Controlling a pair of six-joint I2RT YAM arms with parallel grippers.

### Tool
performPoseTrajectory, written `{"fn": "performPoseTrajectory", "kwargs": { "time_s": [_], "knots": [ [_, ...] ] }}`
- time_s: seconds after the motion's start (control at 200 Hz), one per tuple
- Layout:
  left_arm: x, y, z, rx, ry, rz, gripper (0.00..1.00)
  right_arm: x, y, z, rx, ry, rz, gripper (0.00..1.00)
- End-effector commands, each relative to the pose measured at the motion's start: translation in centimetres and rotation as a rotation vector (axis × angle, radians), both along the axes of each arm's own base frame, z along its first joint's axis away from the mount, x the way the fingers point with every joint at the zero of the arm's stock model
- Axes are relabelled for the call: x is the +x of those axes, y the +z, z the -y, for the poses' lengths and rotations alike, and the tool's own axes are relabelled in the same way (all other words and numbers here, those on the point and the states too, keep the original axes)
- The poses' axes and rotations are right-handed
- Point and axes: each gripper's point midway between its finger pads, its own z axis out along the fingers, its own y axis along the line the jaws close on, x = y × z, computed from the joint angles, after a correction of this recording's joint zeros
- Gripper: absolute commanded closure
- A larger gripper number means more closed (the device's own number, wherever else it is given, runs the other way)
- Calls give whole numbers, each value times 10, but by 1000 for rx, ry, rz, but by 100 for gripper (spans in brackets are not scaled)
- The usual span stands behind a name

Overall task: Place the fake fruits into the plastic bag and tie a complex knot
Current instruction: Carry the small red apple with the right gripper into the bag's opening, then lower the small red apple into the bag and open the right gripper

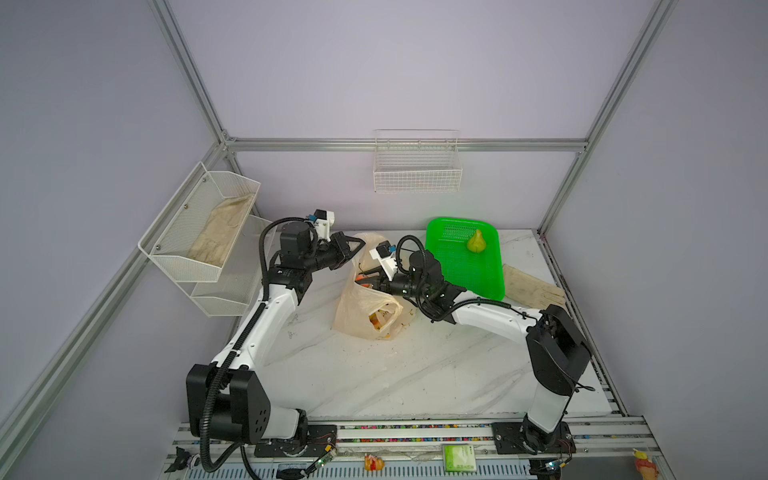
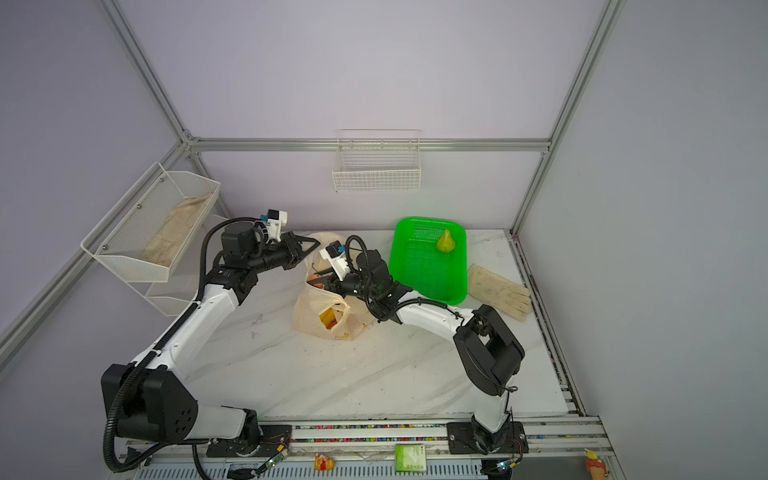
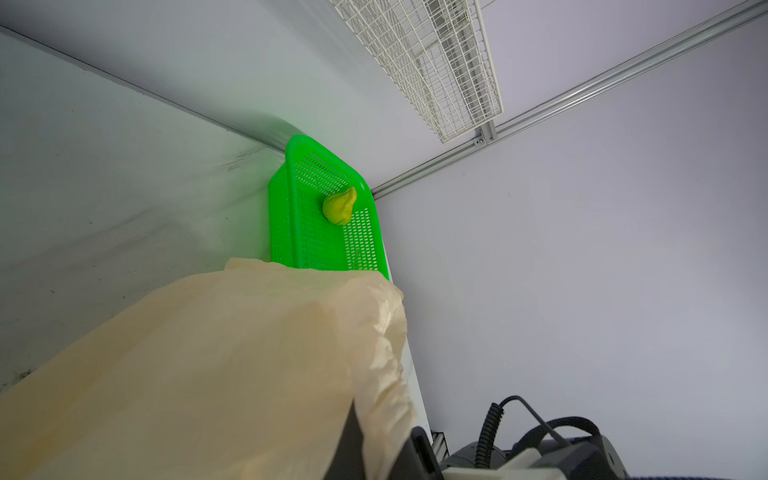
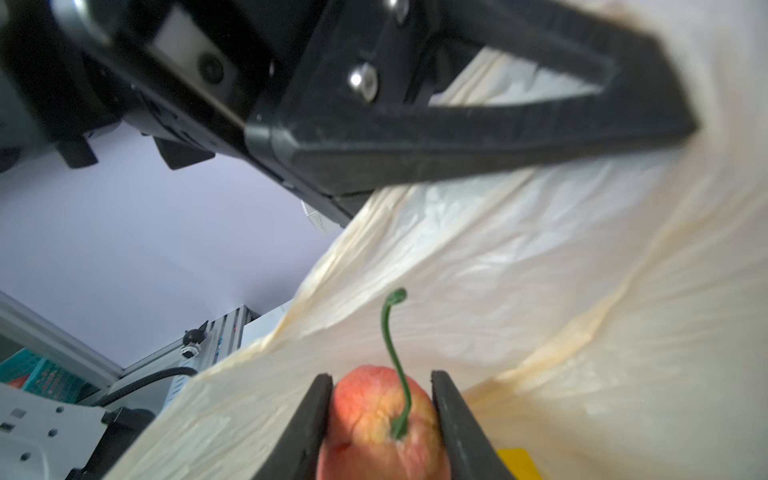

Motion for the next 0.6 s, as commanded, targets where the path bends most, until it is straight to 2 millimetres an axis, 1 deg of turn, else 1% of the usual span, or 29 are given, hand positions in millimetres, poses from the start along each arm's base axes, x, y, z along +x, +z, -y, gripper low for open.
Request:
{"fn": "performPoseTrajectory", "kwargs": {
  "time_s": [0.0,0.195,0.23,0.33,0.405,0.47,0.545,0.595],
  "knots": [
    [-6,25,1,6,-13,74,100,-38,20,-9,60,131,51,62],
    [-5,25,1,9,-7,76,100,-69,-6,-3,-30,135,55,63],
    [-6,26,0,9,-6,77,100,-72,-12,-2,-43,135,45,62],
    [-5,25,0,10,-2,75,100,-72,-27,6,-71,98,18,63],
    [-5,25,0,11,0,74,100,-67,-36,12,-89,48,3,63],
    [-5,26,0,11,0,77,100,-53,-44,14,-104,-38,-18,63],
    [-6,26,0,9,-1,75,100,-40,-47,12,-104,-97,-28,63],
    [-6,25,0,9,1,73,100,-33,-45,8,-88,-119,-25,63]
  ]
}}
